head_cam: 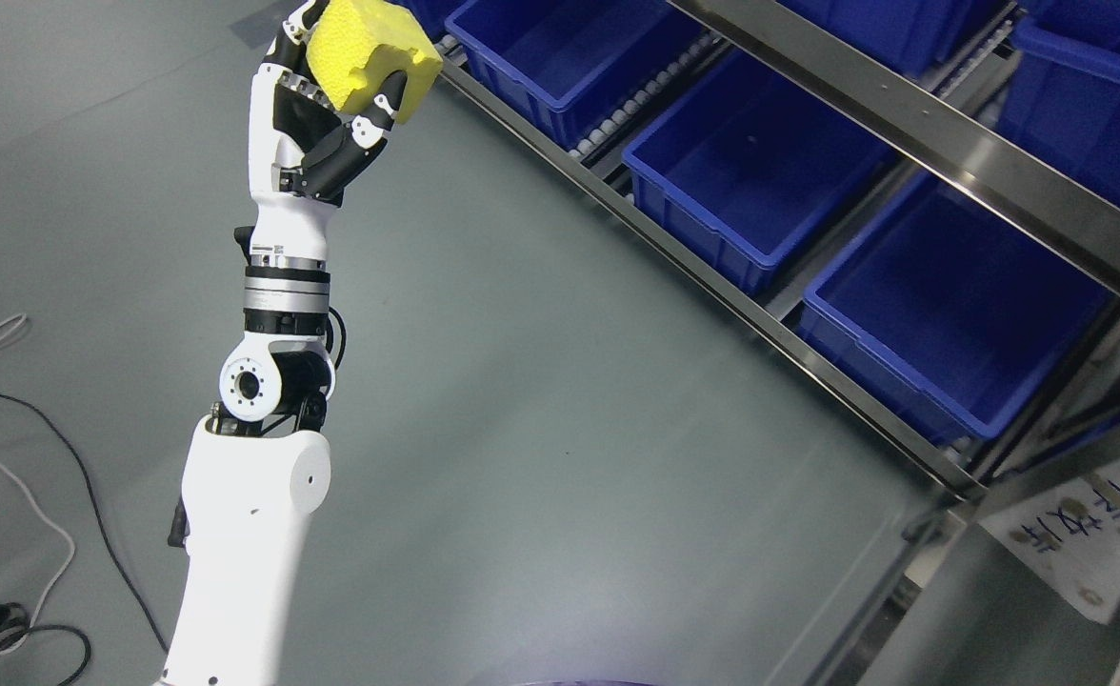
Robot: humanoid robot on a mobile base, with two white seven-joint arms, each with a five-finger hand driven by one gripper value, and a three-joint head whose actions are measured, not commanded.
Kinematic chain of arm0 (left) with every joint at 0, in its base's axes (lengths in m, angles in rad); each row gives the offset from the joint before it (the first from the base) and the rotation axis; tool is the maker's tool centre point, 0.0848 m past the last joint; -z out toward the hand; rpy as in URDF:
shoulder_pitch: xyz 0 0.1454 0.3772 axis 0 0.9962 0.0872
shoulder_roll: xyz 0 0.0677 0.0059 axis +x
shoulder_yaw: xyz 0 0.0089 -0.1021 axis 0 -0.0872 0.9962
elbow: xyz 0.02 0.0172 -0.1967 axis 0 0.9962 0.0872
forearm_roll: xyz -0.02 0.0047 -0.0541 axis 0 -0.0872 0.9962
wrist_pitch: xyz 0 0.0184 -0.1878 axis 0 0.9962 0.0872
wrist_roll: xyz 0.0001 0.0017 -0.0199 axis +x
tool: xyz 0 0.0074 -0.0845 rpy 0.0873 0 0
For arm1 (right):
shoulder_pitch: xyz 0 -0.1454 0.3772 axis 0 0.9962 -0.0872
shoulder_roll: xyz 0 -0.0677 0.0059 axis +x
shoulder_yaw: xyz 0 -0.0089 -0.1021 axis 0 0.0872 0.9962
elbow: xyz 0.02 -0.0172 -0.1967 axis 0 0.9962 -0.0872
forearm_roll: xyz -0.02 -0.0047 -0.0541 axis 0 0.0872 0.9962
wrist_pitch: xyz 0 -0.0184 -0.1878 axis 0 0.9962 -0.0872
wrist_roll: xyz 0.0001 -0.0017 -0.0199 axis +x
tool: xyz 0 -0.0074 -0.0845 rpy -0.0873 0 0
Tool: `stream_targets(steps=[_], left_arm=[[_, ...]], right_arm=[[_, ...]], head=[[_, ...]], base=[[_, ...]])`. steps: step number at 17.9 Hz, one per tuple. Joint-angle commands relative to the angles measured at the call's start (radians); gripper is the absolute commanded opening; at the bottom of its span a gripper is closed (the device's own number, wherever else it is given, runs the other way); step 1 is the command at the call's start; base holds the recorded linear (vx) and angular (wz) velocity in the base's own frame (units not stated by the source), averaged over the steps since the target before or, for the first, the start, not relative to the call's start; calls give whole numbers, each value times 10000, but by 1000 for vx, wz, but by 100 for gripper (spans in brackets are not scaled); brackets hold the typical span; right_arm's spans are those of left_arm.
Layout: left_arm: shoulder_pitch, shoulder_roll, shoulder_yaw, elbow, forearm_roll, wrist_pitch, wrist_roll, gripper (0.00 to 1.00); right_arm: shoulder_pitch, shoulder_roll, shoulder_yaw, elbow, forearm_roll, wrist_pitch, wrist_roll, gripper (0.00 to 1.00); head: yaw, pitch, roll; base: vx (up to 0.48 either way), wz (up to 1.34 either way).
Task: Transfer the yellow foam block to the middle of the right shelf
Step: 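Carry the cube in the raised left hand toward the shelf of blue bins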
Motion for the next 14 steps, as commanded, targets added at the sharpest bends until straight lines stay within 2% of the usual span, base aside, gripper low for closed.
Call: stream_targets(steps=[1, 14], left_arm=[[105, 172, 482, -567, 10, 9, -6, 29], [74, 172, 482, -658, -21, 147, -6, 29]], right_arm=[[247, -175, -123, -175, 31, -8, 6, 100], [232, -175, -123, -175, 31, -8, 6, 100]], head=[[0, 0, 0], [0, 0, 0]], base=[[166, 473], [206, 320]])
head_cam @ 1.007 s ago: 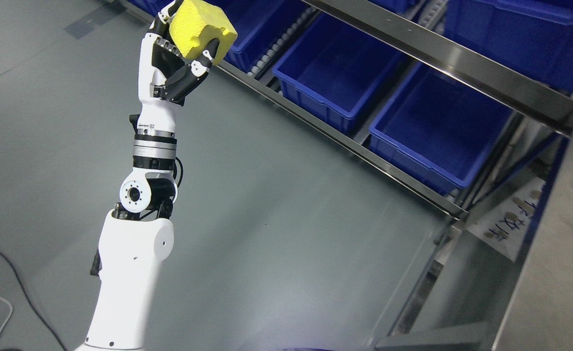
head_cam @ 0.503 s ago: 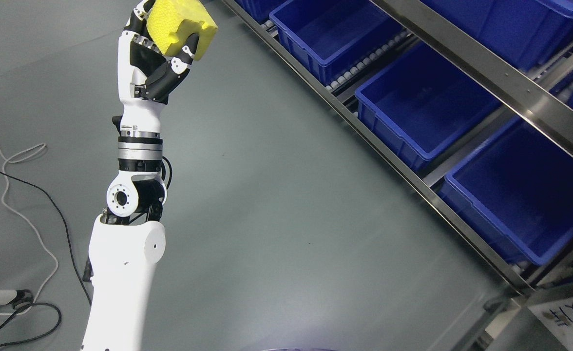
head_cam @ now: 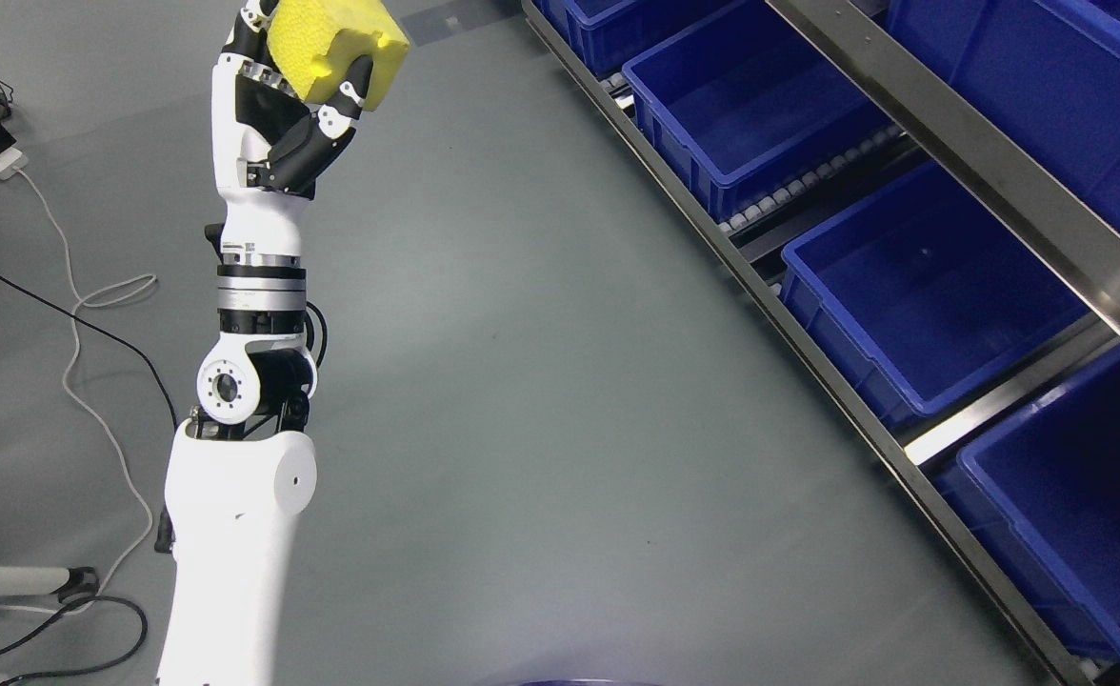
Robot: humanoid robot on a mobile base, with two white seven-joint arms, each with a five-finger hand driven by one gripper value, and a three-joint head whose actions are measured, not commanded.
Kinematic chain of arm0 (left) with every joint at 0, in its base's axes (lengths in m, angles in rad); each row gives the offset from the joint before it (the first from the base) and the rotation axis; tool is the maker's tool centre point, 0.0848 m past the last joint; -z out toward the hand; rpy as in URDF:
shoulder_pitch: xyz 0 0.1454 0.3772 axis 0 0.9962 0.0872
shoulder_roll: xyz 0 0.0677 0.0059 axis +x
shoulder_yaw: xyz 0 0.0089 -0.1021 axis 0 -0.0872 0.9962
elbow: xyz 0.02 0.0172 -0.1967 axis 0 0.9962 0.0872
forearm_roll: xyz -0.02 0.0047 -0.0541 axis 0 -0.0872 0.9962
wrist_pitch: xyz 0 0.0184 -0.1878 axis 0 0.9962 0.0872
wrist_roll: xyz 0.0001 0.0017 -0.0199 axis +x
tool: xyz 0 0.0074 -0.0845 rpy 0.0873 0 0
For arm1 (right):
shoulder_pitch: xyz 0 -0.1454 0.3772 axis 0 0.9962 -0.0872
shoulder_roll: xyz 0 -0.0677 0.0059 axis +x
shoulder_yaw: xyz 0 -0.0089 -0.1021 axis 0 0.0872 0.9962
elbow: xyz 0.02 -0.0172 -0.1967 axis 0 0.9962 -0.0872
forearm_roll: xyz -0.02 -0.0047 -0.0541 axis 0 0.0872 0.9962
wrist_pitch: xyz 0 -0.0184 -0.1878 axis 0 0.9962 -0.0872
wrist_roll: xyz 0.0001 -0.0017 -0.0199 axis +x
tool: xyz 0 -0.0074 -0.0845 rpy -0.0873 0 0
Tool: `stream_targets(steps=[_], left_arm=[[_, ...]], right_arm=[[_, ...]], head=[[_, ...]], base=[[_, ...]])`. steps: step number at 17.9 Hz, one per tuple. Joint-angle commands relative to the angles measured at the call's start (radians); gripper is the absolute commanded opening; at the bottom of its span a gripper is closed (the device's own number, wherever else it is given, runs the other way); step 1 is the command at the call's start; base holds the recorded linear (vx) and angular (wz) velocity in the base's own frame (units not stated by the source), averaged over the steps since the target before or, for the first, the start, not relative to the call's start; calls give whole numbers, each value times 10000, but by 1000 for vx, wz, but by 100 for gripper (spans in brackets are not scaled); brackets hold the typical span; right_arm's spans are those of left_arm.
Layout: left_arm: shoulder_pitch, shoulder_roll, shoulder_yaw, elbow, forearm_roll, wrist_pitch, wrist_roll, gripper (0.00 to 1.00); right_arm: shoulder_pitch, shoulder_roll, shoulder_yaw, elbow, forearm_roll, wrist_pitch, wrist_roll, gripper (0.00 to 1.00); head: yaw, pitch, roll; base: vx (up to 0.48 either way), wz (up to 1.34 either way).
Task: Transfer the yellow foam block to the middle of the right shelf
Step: 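Carry the cube in the raised left hand toward the shelf of blue bins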
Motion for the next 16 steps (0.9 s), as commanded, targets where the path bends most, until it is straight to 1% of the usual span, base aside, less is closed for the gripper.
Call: stream_targets(steps=[1, 10, 16], left_arm=[[2, 175, 113, -291, -11, 50, -4, 29], [-44, 246, 112, -476, -11, 66, -19, 29], [-366, 230, -10, -476, -11, 219, -35, 29]], right_arm=[[246, -175, -123, -174, 31, -8, 6, 100], [246, -175, -123, -174, 31, -8, 6, 100], [246, -175, -123, -174, 31, -8, 6, 100]], head=[[0, 0, 0], [0, 0, 0], [0, 0, 0]], base=[[278, 103], [347, 29], [387, -159]])
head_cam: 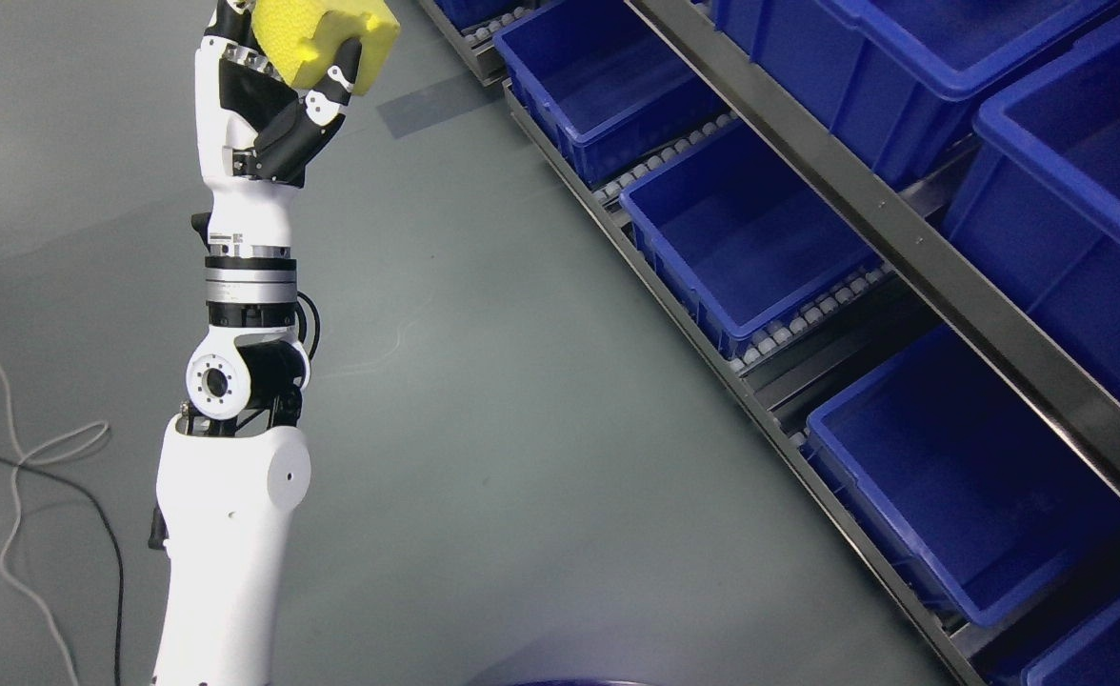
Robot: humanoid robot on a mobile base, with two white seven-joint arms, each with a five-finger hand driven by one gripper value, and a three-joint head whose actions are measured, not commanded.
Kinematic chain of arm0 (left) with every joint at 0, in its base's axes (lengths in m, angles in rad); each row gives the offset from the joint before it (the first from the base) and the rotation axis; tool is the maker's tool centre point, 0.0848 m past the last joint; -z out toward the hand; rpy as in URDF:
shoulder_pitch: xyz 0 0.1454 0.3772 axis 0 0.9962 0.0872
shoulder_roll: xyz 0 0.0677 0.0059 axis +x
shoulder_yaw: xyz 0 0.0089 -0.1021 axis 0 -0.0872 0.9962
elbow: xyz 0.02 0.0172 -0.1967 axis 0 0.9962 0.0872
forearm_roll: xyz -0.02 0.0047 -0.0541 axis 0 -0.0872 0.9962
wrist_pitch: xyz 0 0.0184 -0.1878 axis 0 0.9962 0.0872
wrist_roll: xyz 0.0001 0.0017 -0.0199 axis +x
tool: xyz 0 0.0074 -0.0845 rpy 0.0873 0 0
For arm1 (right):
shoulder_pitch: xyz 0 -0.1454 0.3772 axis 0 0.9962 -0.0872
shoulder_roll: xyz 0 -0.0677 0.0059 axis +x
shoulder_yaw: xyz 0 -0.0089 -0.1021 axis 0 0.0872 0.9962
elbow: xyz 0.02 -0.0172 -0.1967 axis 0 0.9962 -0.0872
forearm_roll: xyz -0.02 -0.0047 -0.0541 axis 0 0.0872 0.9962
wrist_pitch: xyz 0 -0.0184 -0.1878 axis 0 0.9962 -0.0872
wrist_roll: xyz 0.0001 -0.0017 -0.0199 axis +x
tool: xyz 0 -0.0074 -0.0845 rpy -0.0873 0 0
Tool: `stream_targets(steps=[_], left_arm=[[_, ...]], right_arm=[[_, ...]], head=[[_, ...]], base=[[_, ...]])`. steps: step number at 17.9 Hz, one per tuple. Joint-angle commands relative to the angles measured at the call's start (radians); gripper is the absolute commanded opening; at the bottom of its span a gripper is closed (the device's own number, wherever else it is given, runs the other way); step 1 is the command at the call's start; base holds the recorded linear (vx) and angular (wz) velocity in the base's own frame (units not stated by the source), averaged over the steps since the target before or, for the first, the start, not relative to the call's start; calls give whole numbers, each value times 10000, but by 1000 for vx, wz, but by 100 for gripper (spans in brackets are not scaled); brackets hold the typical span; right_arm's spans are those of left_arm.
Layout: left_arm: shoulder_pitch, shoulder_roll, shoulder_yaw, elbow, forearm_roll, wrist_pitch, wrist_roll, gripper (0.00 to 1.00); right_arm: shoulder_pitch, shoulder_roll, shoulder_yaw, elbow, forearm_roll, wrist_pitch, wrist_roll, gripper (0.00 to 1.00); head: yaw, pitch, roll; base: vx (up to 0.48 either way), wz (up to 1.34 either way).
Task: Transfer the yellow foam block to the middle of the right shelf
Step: 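Carry the cube in the raised left hand toward the shelf of blue bins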
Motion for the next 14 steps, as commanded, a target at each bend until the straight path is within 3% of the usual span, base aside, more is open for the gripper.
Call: stream_targets(steps=[1, 5, 9, 11, 14], left_arm=[[-320, 230, -98, -117, -1, 136, -5, 29], [-993, 246, -205, -117, -1, 716, -35, 29], [-2677, 322, -389, -102, -183, 2692, -1657, 29], [-3523, 536, -771, 20, -1298, 3722, -2348, 31], [-3848, 599, -1462, 449, -3858, 4201, -3926, 32]], right_arm=[[233, -175, -123, -174, 31, -8, 6, 100], [248, -175, -123, -174, 31, -8, 6, 100], [248, -175, -123, -174, 31, -8, 6, 100], [248, -175, -123, -174, 31, -8, 6, 100], [233, -175, -123, -174, 31, -8, 6, 100]], head=[[0, 0, 0], [0, 0, 0], [0, 0, 0], [0, 0, 0], [0, 0, 0]], base=[[408, -425], [366, -515], [338, -624], [297, -596], [221, -533]])
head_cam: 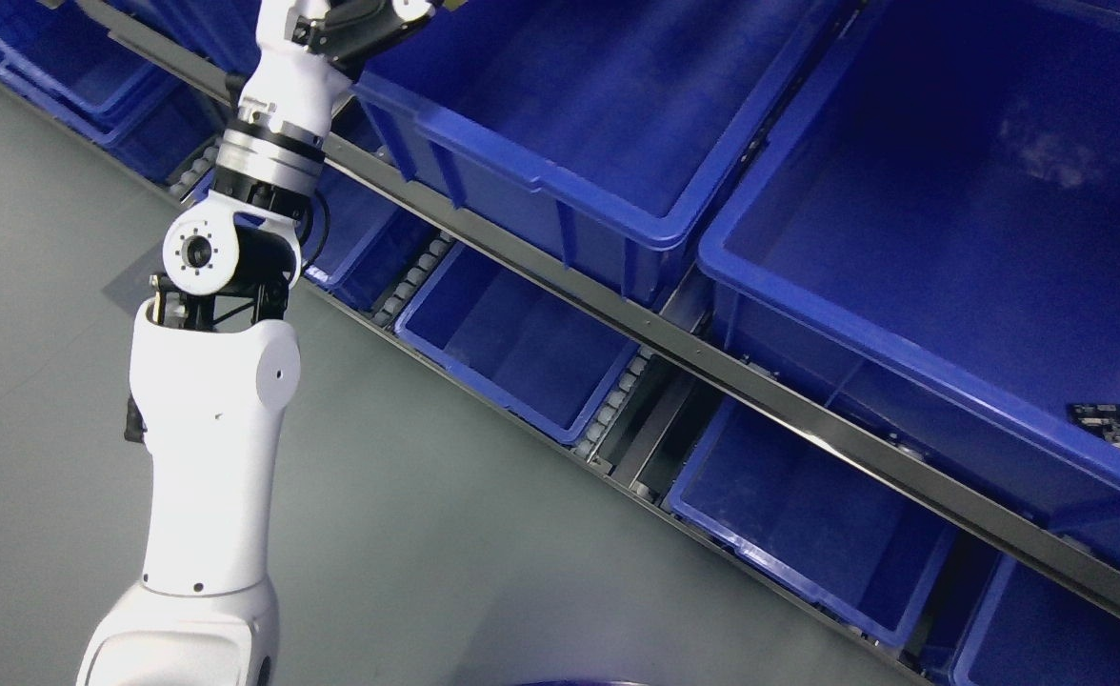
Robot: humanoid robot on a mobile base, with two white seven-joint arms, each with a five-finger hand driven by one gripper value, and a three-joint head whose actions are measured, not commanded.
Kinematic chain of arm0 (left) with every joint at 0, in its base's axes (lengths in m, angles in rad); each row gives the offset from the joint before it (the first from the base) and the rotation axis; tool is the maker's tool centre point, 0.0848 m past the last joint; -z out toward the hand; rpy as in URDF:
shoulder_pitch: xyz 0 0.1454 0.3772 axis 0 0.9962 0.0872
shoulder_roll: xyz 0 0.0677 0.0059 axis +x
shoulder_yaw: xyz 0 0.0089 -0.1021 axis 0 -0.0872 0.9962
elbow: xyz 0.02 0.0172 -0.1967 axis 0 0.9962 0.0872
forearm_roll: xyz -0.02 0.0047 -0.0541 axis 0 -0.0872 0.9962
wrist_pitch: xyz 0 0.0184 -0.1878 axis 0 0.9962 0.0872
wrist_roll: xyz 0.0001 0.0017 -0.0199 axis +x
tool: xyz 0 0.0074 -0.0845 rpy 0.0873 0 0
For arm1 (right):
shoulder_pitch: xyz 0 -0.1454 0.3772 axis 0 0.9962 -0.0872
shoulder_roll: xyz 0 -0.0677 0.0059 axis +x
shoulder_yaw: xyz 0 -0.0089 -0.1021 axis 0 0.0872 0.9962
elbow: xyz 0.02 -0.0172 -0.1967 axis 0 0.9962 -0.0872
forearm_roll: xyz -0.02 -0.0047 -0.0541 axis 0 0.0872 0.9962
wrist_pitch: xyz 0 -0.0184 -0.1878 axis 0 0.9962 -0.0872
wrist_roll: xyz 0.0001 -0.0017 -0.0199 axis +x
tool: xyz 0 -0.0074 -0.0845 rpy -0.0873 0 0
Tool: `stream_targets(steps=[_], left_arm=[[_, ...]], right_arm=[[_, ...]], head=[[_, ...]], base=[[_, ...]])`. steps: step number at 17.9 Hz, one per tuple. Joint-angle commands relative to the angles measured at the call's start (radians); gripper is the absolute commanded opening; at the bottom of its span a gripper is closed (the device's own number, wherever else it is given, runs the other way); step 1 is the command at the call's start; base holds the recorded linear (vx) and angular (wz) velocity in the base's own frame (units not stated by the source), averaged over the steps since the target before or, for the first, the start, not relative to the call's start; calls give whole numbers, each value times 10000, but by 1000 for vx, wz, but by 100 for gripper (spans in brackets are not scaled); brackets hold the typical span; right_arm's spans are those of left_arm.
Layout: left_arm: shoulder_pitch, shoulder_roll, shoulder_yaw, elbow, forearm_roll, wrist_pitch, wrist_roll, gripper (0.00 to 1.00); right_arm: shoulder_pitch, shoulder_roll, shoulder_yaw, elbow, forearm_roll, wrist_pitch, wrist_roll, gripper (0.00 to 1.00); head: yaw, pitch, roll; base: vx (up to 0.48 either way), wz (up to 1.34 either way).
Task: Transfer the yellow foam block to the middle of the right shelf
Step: 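Open the left hand to drop the cube into a middle-shelf blue bin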
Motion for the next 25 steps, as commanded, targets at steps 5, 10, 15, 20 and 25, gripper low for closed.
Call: stream_targets(steps=[5, 10, 15, 20, 25], left_arm=[[-1049, 405, -1066, 523, -3863, 690, -1734, 56], [-1171, 313, -1066, 339, -3879, 1318, -1734, 100], [-1156, -4, -314, 399, -3270, 1380, -682, 100], [-484, -4, 268, 723, -59, 1303, 3896, 100], [378, -4, 529, 186, -29, 1303, 2855, 100]], right_arm=[[229, -175, -123, -175, 31, -8, 6, 100], [229, -175, -123, -175, 31, -8, 6, 100], [229, -175, -123, -175, 31, -8, 6, 100], [244, -175, -123, -175, 31, -8, 6, 100], [229, -175, -123, -175, 31, -8, 6, 100]], head=[[0, 0, 0], [0, 0, 0], [0, 3, 0], [0, 3, 0], [0, 3, 0]], base=[[147, -348], [96, -182], [52, -77], [7, -20], [-1, 4]])
